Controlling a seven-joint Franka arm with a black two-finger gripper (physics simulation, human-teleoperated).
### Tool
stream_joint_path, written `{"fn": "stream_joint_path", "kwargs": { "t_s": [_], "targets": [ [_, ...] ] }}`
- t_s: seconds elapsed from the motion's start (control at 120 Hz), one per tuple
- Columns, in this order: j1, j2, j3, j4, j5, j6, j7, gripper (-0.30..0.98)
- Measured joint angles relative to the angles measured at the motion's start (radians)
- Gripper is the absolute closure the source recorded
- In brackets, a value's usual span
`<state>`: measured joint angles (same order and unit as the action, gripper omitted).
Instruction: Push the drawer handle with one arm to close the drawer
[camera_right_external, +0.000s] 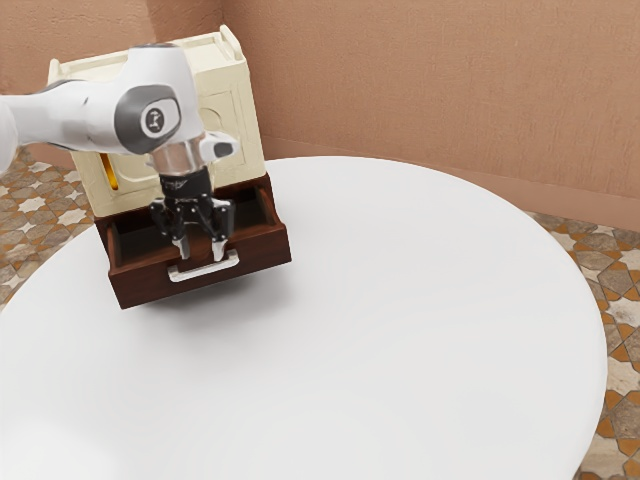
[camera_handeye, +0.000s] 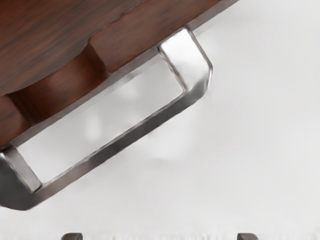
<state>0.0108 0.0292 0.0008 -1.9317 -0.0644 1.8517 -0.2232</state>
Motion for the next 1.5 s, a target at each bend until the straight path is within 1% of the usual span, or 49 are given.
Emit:
{"fn": "stream_joint_path", "kwargs": {
  "t_s": [0.058, 0.175, 0.25, 0.292, 0.367, 0.442, 0.508, 0.583, 0.817, 0.992, 1.133, 1.308, 1.5],
  "targets": [
    [-0.025, -0.023, -0.012, -0.046, 0.001, 0.036, -0.039, 0.37],
    [-0.092, 0.007, -0.013, -0.065, -0.009, 0.098, -0.136, 0.43],
    [-0.108, 0.03, 0.003, -0.069, -0.026, 0.126, -0.192, 0.45],
    [-0.089, 0.041, 0.018, -0.069, -0.033, 0.139, -0.22, 0.46],
    [-0.006, 0.051, 0.028, -0.07, -0.039, 0.157, -0.265, 0.47],
    [0.05, 0.072, 0.016, -0.069, -0.037, 0.176, -0.304, 0.47],
    [0.034, 0.089, 0.007, -0.068, -0.036, 0.19, -0.334, 0.49],
    [0.014, 0.105, 0.009, -0.057, -0.036, 0.201, -0.365, 0.53],
    [0.016, 0.149, 0.032, -0.003, -0.035, 0.214, -0.438, 0.68],
    [0.015, 0.15, 0.05, 0.0, -0.021, 0.205, -0.476, 0.74],
    [0.018, 0.167, 0.077, 0.028, -0.007, 0.203, -0.497, 0.76],
    [0.02, 0.206, 0.087, 0.085, 0.003, 0.208, -0.515, 0.76],
    [0.027, 0.224, 0.103, 0.11, 0.036, 0.256, -0.531, 0.76]
  ]
}}
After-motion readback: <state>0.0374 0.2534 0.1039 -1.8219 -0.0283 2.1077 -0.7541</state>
